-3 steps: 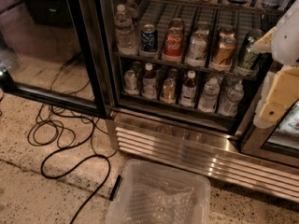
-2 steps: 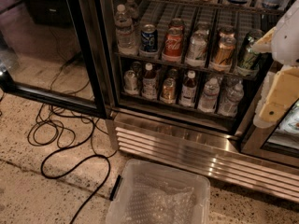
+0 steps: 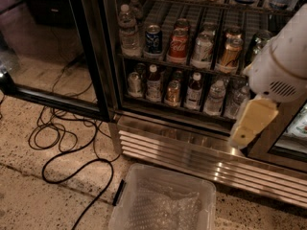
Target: Pick blue plastic bottle from bottom shelf of fridge
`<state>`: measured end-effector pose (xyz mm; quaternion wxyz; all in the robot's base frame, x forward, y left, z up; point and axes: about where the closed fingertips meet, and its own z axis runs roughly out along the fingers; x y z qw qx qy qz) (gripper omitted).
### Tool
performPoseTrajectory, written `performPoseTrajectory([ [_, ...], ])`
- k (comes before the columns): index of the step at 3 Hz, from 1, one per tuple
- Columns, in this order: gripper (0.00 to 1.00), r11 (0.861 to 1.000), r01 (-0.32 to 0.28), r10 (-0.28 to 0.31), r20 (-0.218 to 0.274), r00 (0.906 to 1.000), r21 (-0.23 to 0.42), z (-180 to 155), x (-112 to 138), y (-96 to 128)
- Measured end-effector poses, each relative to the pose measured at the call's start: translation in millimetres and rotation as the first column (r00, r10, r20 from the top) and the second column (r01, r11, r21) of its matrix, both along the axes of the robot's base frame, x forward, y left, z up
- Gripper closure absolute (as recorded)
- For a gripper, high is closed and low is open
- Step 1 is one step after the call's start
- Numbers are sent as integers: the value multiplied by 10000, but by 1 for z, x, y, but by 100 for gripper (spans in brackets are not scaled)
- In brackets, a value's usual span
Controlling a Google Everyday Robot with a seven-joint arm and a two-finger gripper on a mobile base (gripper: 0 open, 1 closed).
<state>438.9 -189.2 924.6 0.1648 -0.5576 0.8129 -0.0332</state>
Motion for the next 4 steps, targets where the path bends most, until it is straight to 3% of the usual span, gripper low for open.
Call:
performPoseTrajectory([
  [1,0,9921,1133,-1107,-493,9926,531,-51,3,12],
  [2,0,9704,1952,-1700,-1724,9702,1420,-97,-2,17],
  [4,0,9701,1852,-1553,-1850,9704,1569,-100,-6,25],
])
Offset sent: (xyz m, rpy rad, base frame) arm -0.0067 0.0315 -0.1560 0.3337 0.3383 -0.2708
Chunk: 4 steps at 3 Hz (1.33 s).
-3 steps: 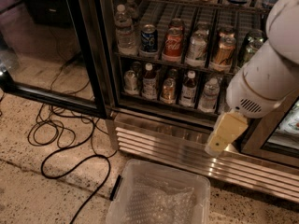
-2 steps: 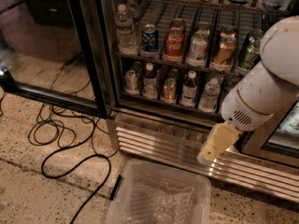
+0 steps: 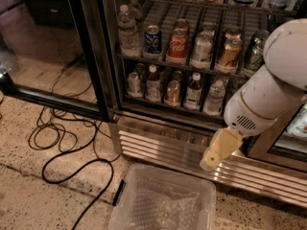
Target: Pick blue plastic bottle from bottom shelf of fridge
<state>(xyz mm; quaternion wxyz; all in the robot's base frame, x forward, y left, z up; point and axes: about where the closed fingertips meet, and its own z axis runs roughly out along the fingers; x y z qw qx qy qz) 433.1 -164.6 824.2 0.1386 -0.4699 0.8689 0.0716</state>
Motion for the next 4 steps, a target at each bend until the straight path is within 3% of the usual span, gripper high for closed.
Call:
performPoseTrajectory([
  [1,0,9991,346,-344,-112,9993,228,-20,0,19],
  [2,0,9861,1312,-1240,-741,9895,1022,-79,1,71],
  [3,0,9522,2183,-1750,-2043,9631,2135,-125,4,105],
  [4,0,9447,2331,-1771,-2394,9546,2306,-135,3,109],
])
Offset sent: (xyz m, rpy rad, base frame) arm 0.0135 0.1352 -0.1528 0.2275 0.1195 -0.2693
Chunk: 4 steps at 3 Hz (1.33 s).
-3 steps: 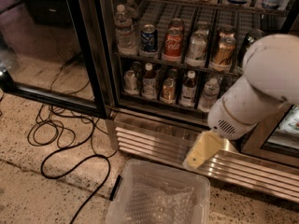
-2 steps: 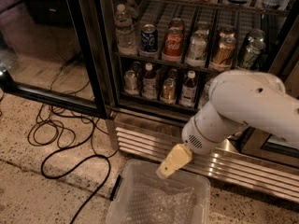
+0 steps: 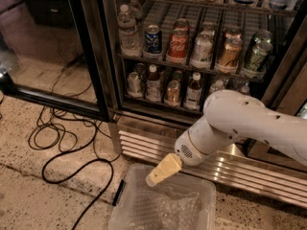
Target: Pick blue plastic bottle from bottom shelf of fridge
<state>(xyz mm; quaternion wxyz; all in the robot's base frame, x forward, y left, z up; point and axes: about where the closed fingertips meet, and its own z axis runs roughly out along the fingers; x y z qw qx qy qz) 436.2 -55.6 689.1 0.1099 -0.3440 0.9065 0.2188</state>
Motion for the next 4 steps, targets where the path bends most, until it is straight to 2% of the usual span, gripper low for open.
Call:
performPoseTrajectory([
  [1,0,10000,1,-1,0,10000,0,0,0,0],
  [2,0,9985,496,-501,191,9986,221,-9,2,7],
  [3,0,9925,951,-981,361,9945,766,-32,15,34],
  [4,0,9839,1173,-1204,153,9926,1351,-58,29,61],
])
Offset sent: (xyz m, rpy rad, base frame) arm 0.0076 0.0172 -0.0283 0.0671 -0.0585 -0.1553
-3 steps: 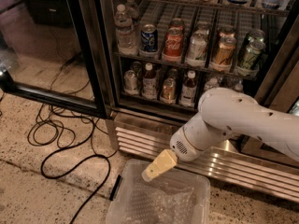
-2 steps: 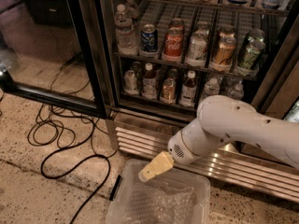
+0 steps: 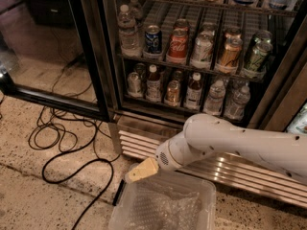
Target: Pick blue plastic bottle from bottom shelf of fridge
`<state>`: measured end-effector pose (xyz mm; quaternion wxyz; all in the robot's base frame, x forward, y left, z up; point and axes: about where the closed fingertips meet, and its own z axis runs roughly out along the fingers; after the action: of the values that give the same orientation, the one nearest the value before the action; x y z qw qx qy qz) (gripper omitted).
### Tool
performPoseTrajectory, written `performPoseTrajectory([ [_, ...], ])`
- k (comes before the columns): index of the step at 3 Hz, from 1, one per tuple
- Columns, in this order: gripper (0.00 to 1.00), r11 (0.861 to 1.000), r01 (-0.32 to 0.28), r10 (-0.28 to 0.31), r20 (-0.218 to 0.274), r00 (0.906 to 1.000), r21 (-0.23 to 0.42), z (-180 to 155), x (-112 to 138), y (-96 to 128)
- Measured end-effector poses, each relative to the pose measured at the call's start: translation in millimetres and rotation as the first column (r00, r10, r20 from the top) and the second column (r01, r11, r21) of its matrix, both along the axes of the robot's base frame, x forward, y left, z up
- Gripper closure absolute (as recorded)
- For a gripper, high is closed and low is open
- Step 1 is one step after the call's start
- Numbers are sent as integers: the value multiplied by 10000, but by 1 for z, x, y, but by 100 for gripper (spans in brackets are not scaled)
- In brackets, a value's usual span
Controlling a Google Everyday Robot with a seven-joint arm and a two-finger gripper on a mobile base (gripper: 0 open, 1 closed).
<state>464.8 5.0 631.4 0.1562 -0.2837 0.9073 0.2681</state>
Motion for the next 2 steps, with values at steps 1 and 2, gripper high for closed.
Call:
performPoseTrajectory([
  [1,0,10000,1,-1,0,10000,0,0,0,0],
  [2,0,9983,579,-578,133,9982,-53,-14,8,8],
])
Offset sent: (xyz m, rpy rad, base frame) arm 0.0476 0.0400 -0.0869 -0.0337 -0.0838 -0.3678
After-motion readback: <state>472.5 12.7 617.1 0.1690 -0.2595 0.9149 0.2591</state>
